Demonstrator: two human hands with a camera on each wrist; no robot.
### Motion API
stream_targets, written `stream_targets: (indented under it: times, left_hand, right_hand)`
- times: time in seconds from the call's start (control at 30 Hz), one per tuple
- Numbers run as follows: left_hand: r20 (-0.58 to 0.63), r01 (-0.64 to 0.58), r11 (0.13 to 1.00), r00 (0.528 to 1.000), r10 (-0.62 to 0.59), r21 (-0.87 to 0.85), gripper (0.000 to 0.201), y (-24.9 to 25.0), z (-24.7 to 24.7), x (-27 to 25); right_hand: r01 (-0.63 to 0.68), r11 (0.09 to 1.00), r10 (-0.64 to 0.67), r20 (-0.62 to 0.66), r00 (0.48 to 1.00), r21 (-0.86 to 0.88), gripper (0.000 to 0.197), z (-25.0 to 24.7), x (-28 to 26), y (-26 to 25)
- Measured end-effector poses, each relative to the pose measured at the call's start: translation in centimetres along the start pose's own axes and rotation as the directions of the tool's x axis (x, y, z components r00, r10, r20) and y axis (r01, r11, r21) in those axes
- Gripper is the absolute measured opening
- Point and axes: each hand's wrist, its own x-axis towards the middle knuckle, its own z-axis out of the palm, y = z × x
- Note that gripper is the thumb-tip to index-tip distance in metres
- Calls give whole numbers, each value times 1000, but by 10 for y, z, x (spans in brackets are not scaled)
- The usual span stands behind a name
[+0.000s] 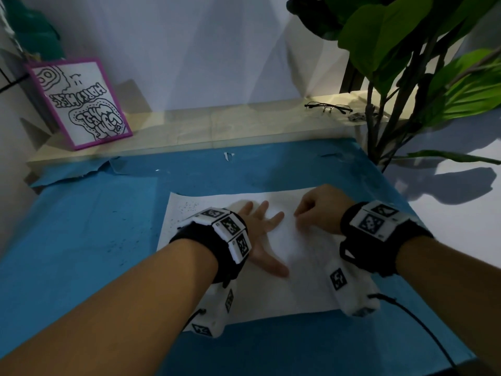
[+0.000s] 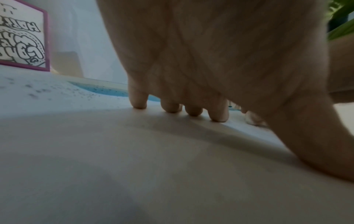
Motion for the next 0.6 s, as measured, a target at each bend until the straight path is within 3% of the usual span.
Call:
stream_targets:
  times: [0.17, 0.27, 0.3, 0.43, 0.6]
  left_hand:
    - [-3, -4, 1000, 1000, 4, 10, 114, 1, -1, 0]
    - [6, 4, 1000, 1000, -4, 2, 114, 3, -2, 0]
    - [8, 4, 1000, 1000, -4, 2, 114, 3, -2, -1]
    - [0, -11, 1000, 1000, 11, 10, 114, 0, -2, 0]
    - [27, -5, 1000, 1000, 5, 10, 117, 3, -3, 2]
  right_hand:
    - [84, 994, -70, 182, 981, -70, 5, 10, -9, -7]
    - [-7, 1000, 6, -17, 1000, -27, 4, -3, 5, 1]
    - [5, 998, -7, -30, 1000, -59, 7, -2, 7, 0]
    - [80, 994, -70, 131, 989, -72, 10, 13, -6, -9]
    - [-24, 996, 24, 8, 1000, -82, 18, -12, 20, -1]
